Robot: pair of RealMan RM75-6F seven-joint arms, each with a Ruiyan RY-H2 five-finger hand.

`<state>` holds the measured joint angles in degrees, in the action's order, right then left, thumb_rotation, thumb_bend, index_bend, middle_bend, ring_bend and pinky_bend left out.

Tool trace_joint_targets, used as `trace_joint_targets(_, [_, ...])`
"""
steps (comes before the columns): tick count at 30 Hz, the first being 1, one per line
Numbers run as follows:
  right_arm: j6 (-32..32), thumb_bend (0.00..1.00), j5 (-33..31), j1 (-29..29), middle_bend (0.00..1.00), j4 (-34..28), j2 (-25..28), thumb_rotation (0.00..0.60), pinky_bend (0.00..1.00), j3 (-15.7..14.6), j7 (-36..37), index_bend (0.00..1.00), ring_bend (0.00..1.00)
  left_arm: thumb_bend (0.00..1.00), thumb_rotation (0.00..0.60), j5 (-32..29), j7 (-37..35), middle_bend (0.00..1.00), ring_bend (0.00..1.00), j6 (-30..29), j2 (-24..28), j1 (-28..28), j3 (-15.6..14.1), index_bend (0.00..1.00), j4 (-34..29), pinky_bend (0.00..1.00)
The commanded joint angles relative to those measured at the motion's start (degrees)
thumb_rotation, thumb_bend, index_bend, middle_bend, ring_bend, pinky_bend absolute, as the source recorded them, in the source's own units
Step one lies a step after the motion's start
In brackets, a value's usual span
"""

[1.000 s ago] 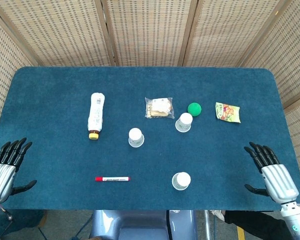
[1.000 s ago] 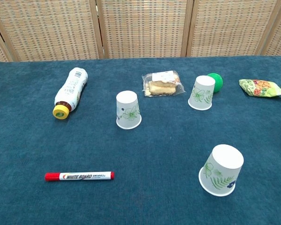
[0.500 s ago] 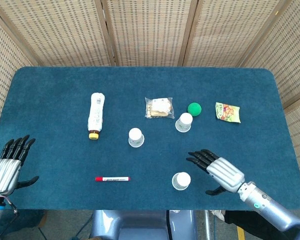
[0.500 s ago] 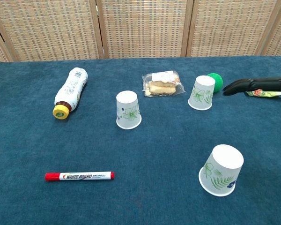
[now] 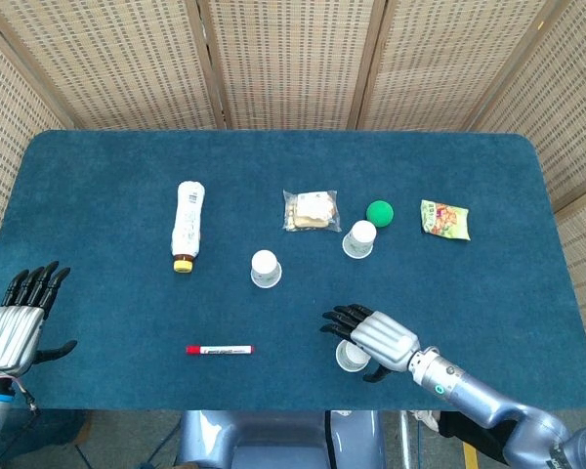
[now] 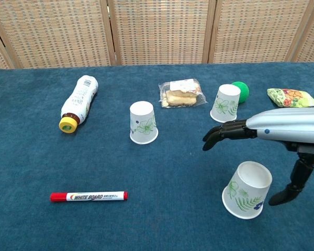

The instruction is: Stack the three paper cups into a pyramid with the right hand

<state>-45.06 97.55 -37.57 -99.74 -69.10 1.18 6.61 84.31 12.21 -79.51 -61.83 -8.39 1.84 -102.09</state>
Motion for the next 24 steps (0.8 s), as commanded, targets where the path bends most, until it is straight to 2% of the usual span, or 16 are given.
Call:
trace_joint_targets(1, [0.6,0.02,-1.9,-0.7,0.21,1.7,-2.6,0.600,0.26,0.3,-2.9,0.22,0.16,0.00,0.600,-0.1,0.0,0.00,0.00,0.0,0.0,-0.1,0.0,0.00,0.0,0.00])
trace_joint_targets(5, [0.4,0.08,-3.7,-0.8,0.31,3.5,-5.0,0.600,0.36,0.3,-5.2,0.31,0.26,0.00,0.600,-0.3,-0.3,0.00,0.00,0.1,0.1,-0.1,0.0,0.00,0.1,0.00])
trace_joint_targets(8, [-0.2,0.15,-4.4,-0.7,0.44,4.7,-6.2,0.600,0.50,0.2,-6.2,0.43,0.40,0.00,0.600,-0.5,-0.4,0.00,0.00,0.2,0.2,-0.2,0.1,0.00,0.1,0.00])
trace_joint_targets(11, [-1.2,0.22,-5.0,-0.6,0.52,5.2,-6.9,0.600,0.58,0.1,-5.8,0.51,0.49,0.00,0.600,-0.7,-0.5,0.00,0.00,0.4,0.2,-0.4,0.1,0.00,0.1,0.00])
trace_joint_targets(17, [-4.0,0.29,-5.8,-0.7,0.56,5.6,-6.4,0.600,0.63,1.3,-2.3,0.55,0.53,0.00,0.600,-1.6,-0.7,0.00,0.00,1.2,0.2,-0.7,0.2,0.00,0.3,0.00])
trace_joint_targets(22, [-5.1,0.31,-7.6,-1.7,0.56,5.8,-5.4,0.600,0.63,3.7,-1.0,0.55,0.53,0.00,0.600,-2.5,-0.8,0.00,0.00,2.0,0.2,-1.1,0.4,0.00,0.4,0.00])
trace_joint_targets(24, [-4.9,0.31,-9.2,-2.7,0.56,5.8,-4.9,0.600,0.63,5.6,-0.8,0.55,0.53,0.00,0.600,-3.0,-0.9,0.00,0.00,2.4,0.3,-1.3,0.6,0.00,0.4,0.00])
